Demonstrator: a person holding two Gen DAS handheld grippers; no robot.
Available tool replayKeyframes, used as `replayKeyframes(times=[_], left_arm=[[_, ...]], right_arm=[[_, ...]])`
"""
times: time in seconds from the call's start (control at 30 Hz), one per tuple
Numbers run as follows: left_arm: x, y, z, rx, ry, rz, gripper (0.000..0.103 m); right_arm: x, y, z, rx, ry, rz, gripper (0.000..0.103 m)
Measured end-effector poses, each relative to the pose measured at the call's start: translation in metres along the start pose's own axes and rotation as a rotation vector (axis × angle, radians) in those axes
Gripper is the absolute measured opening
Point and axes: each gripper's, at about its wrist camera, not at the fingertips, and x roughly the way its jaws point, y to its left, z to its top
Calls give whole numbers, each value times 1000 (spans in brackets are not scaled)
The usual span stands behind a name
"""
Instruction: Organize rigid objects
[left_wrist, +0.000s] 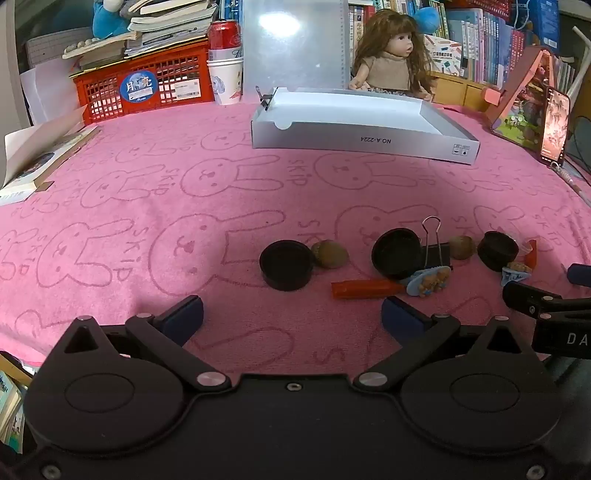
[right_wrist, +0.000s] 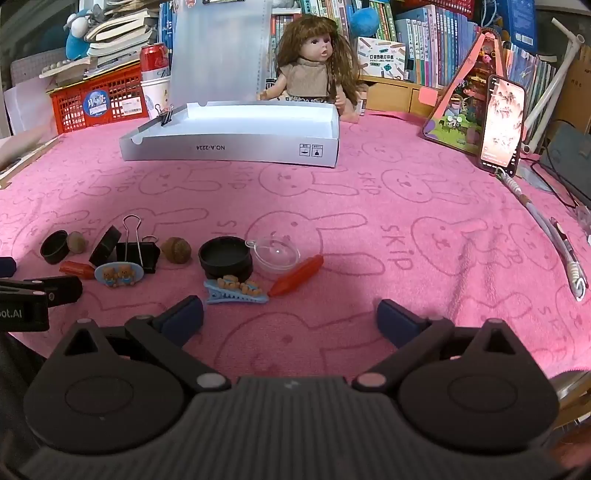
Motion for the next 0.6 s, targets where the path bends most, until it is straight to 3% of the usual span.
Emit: replayKeyframes(times=[0.6], left_arm=[[0, 0, 0, 0, 6, 0, 103]], right_arm=[[0, 0, -2, 1, -3, 3, 103]])
